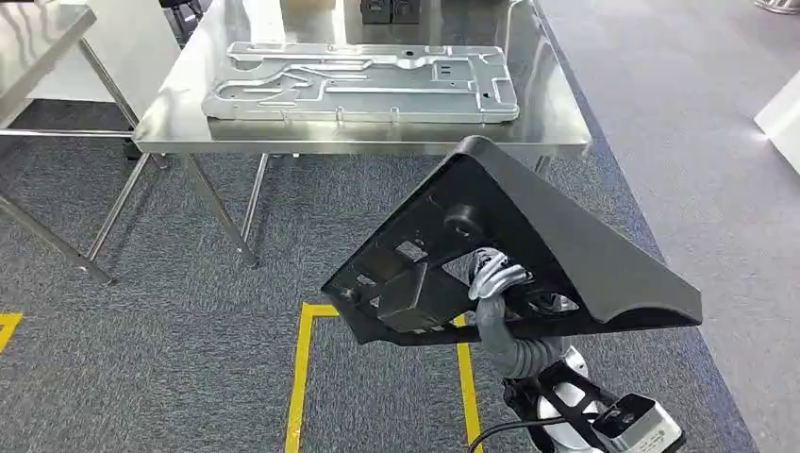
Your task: Take the parts from the cabinet and place them on the table.
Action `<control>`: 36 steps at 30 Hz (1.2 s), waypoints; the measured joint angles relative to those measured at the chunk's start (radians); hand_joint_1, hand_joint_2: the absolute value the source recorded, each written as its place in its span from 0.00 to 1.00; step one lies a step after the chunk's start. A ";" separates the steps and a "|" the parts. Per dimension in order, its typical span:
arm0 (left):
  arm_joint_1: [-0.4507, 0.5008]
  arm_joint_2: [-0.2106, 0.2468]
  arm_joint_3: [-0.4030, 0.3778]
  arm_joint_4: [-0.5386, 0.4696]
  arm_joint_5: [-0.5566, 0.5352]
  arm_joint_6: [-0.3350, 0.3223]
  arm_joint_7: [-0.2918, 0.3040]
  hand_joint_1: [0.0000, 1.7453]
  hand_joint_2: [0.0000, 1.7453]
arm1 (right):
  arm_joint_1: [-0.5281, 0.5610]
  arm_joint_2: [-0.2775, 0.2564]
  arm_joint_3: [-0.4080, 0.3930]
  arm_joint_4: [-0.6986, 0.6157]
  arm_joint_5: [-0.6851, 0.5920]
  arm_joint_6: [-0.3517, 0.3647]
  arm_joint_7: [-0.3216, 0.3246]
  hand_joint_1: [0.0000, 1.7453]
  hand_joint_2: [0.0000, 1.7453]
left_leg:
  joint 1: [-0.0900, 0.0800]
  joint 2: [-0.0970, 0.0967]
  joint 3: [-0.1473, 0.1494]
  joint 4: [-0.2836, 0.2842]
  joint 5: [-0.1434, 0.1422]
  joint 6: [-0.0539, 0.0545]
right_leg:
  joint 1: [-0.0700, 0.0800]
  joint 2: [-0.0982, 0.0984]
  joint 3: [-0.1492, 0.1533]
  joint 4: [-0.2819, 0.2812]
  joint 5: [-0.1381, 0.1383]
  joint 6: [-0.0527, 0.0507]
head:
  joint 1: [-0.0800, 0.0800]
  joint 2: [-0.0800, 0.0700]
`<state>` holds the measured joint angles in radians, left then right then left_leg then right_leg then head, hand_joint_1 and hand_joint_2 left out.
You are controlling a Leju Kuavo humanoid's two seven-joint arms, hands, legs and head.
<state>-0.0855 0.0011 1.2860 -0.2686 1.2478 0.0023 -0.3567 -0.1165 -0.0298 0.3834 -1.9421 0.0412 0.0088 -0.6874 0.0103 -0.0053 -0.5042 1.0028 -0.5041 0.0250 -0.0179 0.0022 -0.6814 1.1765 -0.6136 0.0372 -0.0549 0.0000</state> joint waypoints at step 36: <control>-0.006 -0.008 0.000 0.000 0.000 0.008 0.002 0.00 1.00 | -0.004 0.006 -0.016 0.001 -0.006 0.036 0.000 1.00 1.00 | -0.003 -0.003 0.001 -0.006 -0.008 -0.033 | 0.006 0.005 0.077 -0.150 0.166 -0.026 | 0.001 0.000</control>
<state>-0.0916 -0.0069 1.2863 -0.2682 1.2482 0.0107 -0.3552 -0.1204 -0.0240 0.3677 -1.9409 0.0351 0.0450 -0.6874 0.0073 -0.0080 -0.5036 0.9971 -0.5121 -0.0081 -0.0114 0.0067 -0.6043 1.0260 -0.4472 0.0108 -0.0542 0.0000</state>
